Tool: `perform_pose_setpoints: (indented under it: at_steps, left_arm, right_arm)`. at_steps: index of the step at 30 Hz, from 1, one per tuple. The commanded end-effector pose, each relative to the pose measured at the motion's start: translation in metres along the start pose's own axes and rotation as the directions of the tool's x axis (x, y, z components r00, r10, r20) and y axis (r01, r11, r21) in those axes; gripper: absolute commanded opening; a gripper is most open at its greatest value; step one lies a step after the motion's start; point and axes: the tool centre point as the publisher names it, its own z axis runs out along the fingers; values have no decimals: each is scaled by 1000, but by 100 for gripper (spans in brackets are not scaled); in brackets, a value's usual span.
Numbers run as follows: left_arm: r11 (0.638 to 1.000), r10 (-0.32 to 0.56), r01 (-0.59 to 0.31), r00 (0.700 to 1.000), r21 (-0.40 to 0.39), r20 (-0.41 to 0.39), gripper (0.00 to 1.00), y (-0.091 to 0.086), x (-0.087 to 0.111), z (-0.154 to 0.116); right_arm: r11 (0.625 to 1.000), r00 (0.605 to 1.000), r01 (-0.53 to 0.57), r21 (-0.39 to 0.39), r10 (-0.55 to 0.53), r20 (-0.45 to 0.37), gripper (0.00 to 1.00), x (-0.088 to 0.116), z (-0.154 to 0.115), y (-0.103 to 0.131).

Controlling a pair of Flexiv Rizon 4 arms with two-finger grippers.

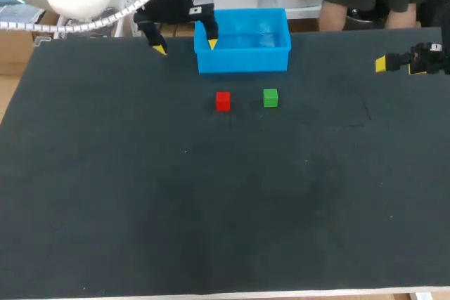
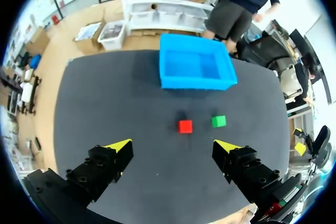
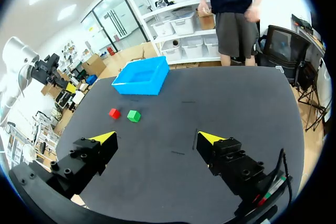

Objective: Use the left arm to pick the red cube and place it into the blue plastic box first, then use the right arm to grasp the green cube and put it into the same blue plastic box after the first action is fully finished.

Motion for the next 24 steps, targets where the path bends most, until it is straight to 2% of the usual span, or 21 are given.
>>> perform_pose_setpoints:
  at_steps: [1,17,24]
  left_arm:
    - [1000,0,0,1000,-16,-11,100,-3,-4,0]
    - [1000,0,0,1000,-16,-11,100,-3,-4,0]
    - [999,20,-21,1000,-33,-19,100,-20,-23,-6]
  right_arm:
    - [1000,1000,0,2,0,0,100,0,1,0]
    - [1000,1000,0,2,0,0,100,0,1,0]
    - [1000,1000,0,2,0,0,100,0,1,0]
